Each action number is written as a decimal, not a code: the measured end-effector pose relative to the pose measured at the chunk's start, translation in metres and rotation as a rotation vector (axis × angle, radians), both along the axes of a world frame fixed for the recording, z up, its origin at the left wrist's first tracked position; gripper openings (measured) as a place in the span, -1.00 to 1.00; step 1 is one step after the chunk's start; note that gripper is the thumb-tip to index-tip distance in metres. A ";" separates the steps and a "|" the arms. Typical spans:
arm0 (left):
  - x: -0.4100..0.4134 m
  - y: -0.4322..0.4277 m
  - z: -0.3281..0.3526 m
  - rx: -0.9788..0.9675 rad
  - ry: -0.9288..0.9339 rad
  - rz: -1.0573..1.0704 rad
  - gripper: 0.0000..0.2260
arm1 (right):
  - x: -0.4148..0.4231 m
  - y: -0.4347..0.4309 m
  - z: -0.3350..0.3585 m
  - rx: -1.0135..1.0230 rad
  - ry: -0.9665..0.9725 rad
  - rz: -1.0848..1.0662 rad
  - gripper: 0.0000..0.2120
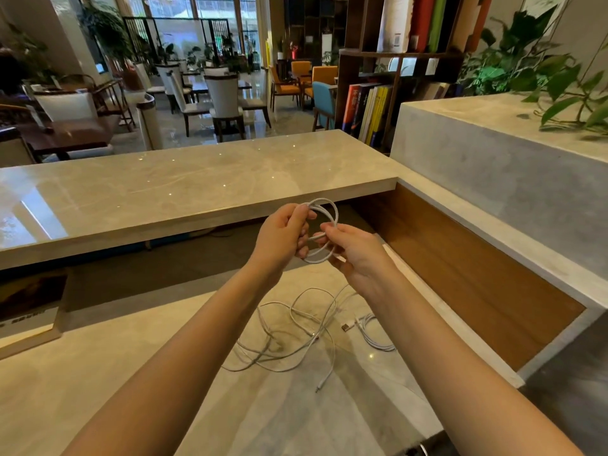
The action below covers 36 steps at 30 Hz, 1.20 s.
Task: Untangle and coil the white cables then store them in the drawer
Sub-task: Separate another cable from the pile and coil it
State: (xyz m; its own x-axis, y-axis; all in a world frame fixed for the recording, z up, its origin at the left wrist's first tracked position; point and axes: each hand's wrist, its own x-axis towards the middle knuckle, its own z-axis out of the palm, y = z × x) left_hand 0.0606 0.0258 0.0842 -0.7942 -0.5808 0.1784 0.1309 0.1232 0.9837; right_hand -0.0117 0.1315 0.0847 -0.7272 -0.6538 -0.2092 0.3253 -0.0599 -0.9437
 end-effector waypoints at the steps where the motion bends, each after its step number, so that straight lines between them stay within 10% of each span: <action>1: -0.001 -0.002 -0.001 0.010 -0.014 0.019 -0.79 | -0.001 -0.001 -0.001 -0.026 -0.057 0.002 -0.87; 7: -0.002 -0.017 -0.008 0.150 -0.153 0.044 -0.74 | -0.004 0.000 -0.005 -0.127 -0.256 0.163 -0.85; 15: -0.011 -0.016 -0.010 0.203 -0.067 0.158 -0.74 | -0.007 -0.007 -0.015 0.484 0.743 0.053 -0.83; 23: -0.020 -0.028 -0.022 -0.007 -0.103 0.266 -0.77 | -0.003 -0.003 -0.016 0.272 0.524 -0.065 -0.84; 28: -0.014 -0.044 -0.025 0.051 -0.171 0.187 -0.75 | -0.017 0.010 -0.005 -0.044 -0.112 -0.054 -0.86; 36: -0.011 -0.055 -0.023 0.203 -0.075 0.128 -0.77 | -0.034 0.023 -0.017 0.009 -0.038 0.362 -0.82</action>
